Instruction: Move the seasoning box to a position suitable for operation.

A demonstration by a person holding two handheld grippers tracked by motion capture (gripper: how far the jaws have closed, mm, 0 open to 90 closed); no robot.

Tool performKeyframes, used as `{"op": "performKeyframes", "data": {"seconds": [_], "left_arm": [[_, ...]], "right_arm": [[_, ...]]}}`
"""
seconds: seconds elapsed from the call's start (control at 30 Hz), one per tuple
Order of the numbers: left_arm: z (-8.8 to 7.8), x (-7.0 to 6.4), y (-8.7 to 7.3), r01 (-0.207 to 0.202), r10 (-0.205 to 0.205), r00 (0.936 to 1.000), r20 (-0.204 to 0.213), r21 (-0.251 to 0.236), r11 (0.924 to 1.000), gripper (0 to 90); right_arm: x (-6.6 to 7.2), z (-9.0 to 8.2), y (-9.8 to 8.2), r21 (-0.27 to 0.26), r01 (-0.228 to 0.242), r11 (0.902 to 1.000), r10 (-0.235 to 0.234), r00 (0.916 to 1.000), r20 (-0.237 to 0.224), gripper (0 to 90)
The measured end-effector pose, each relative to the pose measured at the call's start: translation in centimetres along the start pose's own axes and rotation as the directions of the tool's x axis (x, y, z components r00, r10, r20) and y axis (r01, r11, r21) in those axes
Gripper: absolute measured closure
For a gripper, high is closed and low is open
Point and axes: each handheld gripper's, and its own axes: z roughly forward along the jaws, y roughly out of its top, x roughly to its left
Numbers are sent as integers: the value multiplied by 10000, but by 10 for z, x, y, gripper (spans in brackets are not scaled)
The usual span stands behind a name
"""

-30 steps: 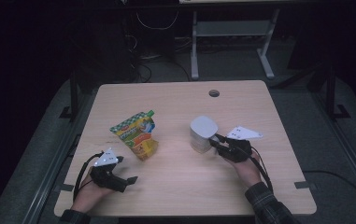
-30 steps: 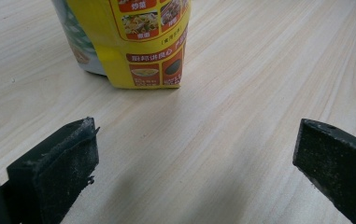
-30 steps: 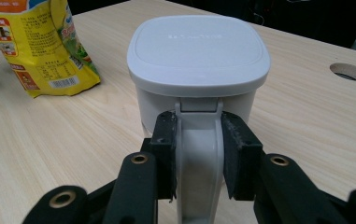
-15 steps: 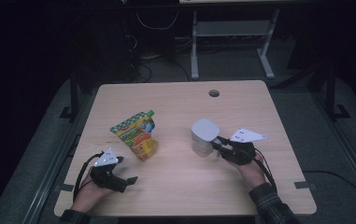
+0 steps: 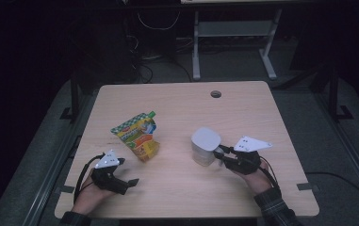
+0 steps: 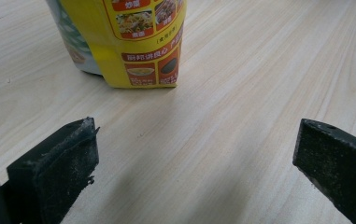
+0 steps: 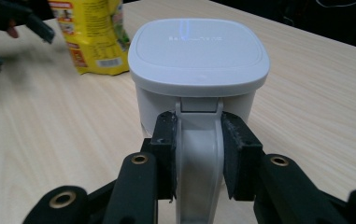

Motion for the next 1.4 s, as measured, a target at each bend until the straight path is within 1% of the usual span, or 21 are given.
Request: {"op": "performKeyframes", "data": {"seconds": [0.03, 0.07, 0.3, 0.33, 0.43, 0.57, 0.63, 0.67, 0.9, 1.2, 1.3, 1.37, 1.4], "left_arm": [[0, 0, 0, 9, -9, 10000, 3, -3, 10000, 0], [0, 0, 0, -5, 5, 10000, 12, -5, 10000, 0], [0, -1, 0, 6, -6, 10000, 37, 1, 10000, 0], [0, -1, 0, 9, -9, 10000, 44, -3, 10000, 0], [1, -1, 0, 30, -30, 10000, 56, 21, 10000, 0], [1, -2, 0, 41, -41, 10000, 72, 36, 10000, 0], [1, -1, 0, -4, 4, 10000, 77, 89, 10000, 0], [1, -2, 0, 62, -62, 10000, 75, 37, 10000, 0], [2, -3, 0, 84, -84, 9999, 89, 27, 10000, 0], [4, -3, -1, 90, -91, 9999, 140, 78, 9999, 0], [4, -3, -1, 51, -53, 9999, 162, 117, 9999, 0], [3, -3, -1, 56, -57, 9999, 149, 116, 9999, 0], [4, -3, -1, 56, -58, 9999, 153, 116, 9999, 0]], "right_arm": [[4, -1, 1, -1, 139, 9999, -139, 9998, -142, 683], [6, -1, 1, 29, 119, 9999, -118, 9997, -218, 683], [15, -2, 1, -34, 453, 9990, -454, 9969, -635, 683], [17, -3, 1, -12, 388, 9992, -388, 9967, -710, 683], [19, -5, 0, -52, 511, 9987, -513, 9952, -831, 683], [22, -9, -2, -91, 540, 9985, -547, 9929, -1058, 683], [23, -12, -4, -135, 651, 9978, -662, 9911, -1153, 683], [23, -14, -4, -146, 671, 9976, -684, 9902, -1218, 683], [27, -21, -10, -259, 885, 9957, -917, 9816, -1677, 682], [24, -24, -16, -182, 712, 9973, -733, 9801, -1846, 667], [23, -25, -15, -295, 557, 9980, -603, 9799, -1903, 615], [22, -26, -16, -271, 490, 9984, -532, 9813, -1848, 601], [22, -26, -16, -269, 475, 9985, -517, 9808, -1882, 597]]}}
